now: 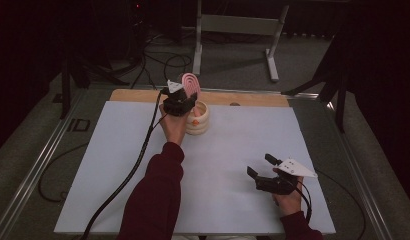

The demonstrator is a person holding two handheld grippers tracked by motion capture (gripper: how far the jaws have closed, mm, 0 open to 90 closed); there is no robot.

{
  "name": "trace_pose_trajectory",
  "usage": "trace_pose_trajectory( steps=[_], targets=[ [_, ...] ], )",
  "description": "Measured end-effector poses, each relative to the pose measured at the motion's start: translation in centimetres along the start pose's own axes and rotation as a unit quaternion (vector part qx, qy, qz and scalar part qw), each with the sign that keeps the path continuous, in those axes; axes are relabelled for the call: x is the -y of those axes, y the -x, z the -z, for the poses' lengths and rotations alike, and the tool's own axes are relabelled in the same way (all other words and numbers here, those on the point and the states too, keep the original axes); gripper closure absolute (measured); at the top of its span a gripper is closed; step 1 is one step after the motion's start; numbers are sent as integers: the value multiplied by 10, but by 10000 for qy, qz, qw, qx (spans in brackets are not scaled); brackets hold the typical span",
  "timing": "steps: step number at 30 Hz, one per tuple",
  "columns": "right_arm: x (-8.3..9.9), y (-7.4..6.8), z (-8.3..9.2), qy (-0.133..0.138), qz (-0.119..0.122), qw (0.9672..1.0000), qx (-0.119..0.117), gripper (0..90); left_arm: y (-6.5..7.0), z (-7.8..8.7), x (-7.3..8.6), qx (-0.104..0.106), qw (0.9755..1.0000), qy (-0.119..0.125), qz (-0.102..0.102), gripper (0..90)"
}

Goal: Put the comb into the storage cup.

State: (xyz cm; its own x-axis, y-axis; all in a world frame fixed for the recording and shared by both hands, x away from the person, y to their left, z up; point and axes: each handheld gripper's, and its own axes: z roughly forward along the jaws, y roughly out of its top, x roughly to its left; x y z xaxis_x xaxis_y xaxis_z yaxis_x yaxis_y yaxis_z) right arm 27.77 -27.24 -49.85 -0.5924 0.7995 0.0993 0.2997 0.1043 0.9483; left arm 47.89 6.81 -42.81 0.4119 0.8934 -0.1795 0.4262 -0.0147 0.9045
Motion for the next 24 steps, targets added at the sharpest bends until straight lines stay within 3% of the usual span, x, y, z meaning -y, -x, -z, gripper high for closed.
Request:
trace_pose_trajectory(
  steps=[24],
  targets=[
    [0, 0, -1, -3, 4, 10000, -8, 116, 3, -7, 9, 24, 9999, -155, -63, 640]
  ],
)
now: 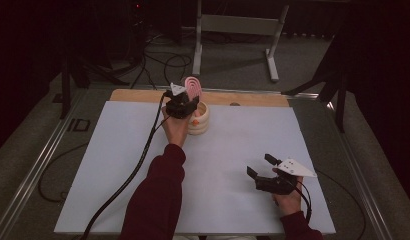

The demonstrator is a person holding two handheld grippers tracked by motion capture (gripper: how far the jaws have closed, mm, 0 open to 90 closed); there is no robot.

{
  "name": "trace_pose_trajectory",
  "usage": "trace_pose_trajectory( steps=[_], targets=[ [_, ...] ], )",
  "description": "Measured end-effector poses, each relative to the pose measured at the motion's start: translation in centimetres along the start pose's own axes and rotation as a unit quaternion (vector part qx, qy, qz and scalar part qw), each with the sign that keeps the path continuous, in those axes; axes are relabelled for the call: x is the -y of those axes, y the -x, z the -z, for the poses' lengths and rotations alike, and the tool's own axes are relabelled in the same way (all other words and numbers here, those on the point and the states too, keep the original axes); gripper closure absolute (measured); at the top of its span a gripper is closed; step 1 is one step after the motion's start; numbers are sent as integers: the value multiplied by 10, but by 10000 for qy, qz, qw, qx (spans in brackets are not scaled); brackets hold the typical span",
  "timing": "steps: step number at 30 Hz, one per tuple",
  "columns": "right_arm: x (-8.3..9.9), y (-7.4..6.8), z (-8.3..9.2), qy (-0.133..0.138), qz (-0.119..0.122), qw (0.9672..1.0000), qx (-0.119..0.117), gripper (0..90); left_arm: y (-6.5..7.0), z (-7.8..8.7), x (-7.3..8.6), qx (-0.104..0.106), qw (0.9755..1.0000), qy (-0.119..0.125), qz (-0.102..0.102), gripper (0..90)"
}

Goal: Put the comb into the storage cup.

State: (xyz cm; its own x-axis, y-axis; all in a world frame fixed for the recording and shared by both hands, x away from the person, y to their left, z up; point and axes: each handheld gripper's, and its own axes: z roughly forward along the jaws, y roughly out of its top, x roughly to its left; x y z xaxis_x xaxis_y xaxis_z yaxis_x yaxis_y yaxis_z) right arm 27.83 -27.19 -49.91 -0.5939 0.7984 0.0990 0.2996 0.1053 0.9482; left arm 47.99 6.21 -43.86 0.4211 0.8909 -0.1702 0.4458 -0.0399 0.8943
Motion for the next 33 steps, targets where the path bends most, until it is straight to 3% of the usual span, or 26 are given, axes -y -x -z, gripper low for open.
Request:
trace_pose_trajectory(
  steps=[33],
  targets=[
    [0, 0, 0, -1, 4, 10000, 5, 116, -9, 0, 1, 259, 9995, -72, 161, 635]
  ],
)
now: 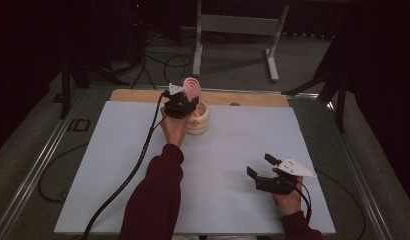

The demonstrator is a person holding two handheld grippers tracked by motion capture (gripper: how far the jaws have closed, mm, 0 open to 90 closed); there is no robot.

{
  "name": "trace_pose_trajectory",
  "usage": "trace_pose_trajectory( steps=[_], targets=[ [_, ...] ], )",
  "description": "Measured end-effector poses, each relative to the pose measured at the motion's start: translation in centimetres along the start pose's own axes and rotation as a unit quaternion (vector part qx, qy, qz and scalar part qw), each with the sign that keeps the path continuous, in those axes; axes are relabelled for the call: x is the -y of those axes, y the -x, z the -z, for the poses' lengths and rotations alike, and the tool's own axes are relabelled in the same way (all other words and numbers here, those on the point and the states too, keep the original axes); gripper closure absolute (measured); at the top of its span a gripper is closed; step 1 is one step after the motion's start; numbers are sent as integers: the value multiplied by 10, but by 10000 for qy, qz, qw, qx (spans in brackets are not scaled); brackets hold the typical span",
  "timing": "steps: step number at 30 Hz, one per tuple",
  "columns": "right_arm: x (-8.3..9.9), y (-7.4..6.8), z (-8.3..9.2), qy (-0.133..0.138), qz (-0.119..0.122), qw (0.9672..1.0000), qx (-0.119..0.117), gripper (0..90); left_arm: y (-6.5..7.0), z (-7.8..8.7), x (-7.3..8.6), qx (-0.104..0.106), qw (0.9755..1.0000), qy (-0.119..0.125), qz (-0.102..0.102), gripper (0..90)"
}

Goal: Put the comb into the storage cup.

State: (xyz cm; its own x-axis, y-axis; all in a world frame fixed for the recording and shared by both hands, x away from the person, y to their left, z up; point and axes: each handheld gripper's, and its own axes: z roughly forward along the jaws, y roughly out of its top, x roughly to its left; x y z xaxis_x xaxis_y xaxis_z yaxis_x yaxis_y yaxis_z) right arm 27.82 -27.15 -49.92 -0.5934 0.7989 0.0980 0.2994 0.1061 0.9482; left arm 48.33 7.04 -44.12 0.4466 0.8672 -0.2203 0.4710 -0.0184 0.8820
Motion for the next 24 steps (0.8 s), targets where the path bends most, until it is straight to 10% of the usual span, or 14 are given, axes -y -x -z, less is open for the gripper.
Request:
trace_pose_trajectory(
  steps=[24],
  targets=[
    [0, -1, 0, -8, 0, 10000, -23, 116, -3, 1, 0, -54, 10000, -61, -53, 624]
  ],
)
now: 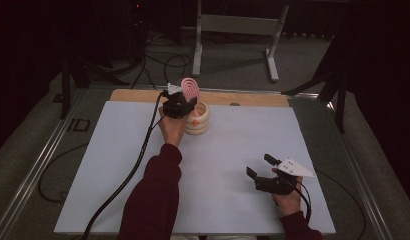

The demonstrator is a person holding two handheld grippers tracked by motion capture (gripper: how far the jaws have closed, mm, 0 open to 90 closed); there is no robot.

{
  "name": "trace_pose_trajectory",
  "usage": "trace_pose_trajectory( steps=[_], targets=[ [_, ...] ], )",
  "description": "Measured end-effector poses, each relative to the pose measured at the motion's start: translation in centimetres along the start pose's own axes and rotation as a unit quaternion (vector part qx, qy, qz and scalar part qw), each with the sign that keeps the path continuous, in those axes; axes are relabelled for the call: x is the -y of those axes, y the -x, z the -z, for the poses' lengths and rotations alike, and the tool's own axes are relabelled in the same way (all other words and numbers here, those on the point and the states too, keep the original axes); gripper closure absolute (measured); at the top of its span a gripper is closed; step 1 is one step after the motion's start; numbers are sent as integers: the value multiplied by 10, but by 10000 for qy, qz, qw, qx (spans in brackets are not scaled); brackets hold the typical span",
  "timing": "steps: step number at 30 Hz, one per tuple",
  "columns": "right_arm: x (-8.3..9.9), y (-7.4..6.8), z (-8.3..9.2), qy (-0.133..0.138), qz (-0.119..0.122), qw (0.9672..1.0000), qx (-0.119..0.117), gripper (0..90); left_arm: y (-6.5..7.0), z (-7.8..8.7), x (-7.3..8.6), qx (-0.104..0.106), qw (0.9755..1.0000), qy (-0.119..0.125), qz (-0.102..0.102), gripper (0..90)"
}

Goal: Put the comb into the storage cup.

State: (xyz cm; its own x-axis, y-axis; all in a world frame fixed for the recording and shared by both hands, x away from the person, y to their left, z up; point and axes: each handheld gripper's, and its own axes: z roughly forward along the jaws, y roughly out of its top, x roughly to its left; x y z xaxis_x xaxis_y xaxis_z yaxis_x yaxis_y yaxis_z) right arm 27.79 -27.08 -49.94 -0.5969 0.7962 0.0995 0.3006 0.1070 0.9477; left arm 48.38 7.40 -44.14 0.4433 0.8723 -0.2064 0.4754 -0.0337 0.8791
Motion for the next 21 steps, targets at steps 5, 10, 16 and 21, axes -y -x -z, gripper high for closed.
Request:
trace_pose_trajectory(
  steps=[5, 10, 16, 21],
  targets=[
    [0, 0, 0, -11, -7, 10000, 9, 116, -2, 0, 0, -23, 10000, -25, 4, 618],
    [0, 0, -1, -15, 6, 10000, 9, 116, -3, 1, 0, -26, 10000, -54, 13, 611],
    [1, 0, -1, -25, -9, 10000, 6, 116, -5, 1, 0, -27, 10000, -73, 32, 601],
    [1, 0, -1, -27, -7, 10000, 0, 116, -8, 1, 1, -46, 9999, -112, 94, 577]
  ],
)
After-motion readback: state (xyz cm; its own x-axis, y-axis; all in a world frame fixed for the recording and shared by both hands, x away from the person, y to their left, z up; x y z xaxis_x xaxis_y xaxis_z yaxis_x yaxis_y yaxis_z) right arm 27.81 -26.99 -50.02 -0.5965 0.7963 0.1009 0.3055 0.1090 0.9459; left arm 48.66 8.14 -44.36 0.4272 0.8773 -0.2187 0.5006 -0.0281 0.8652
